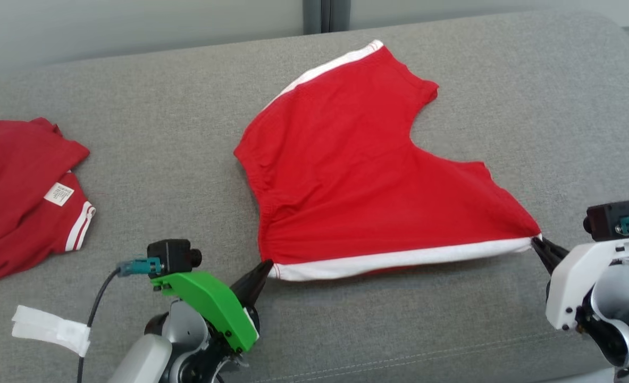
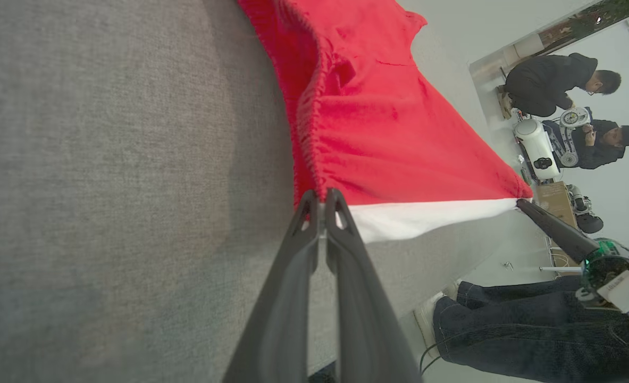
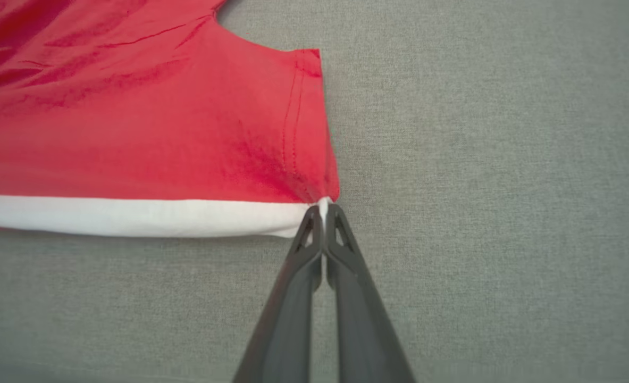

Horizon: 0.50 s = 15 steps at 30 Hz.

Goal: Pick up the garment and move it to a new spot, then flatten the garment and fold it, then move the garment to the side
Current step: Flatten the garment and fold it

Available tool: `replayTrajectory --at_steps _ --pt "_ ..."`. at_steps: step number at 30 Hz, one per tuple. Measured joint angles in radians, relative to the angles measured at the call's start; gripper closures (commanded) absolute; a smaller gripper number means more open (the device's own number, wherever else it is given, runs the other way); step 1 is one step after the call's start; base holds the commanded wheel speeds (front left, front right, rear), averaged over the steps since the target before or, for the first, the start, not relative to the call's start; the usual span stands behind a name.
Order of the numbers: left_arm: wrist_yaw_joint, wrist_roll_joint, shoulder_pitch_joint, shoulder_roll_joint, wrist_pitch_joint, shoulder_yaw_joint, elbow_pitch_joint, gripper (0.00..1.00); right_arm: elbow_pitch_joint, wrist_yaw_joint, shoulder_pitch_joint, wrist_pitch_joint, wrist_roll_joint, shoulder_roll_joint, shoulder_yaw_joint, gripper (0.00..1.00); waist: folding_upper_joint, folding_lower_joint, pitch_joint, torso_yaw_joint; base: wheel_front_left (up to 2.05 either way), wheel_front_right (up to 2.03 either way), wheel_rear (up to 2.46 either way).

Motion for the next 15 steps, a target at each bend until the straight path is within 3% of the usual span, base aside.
replayTrajectory --at_steps 8,15 --pt "0.039 0.015 0.094 0.025 0.042 -0.046 -0.106 1.0 -0.212 0.0 0.174 0.117 -0.006 0.037 -0.113 1.0 0.0 0.0 -0.052 0.022 0.0 0.0 0.0" --pt "0.046 -0.062 0.051 -0.04 0.049 -0.009 -0.143 1.0 -0.212 0.0 0.025 0.102 -0.037 0.014 -0.139 1.0 0.0 0.0 -0.021 0.04 0.0 0.0 0.0"
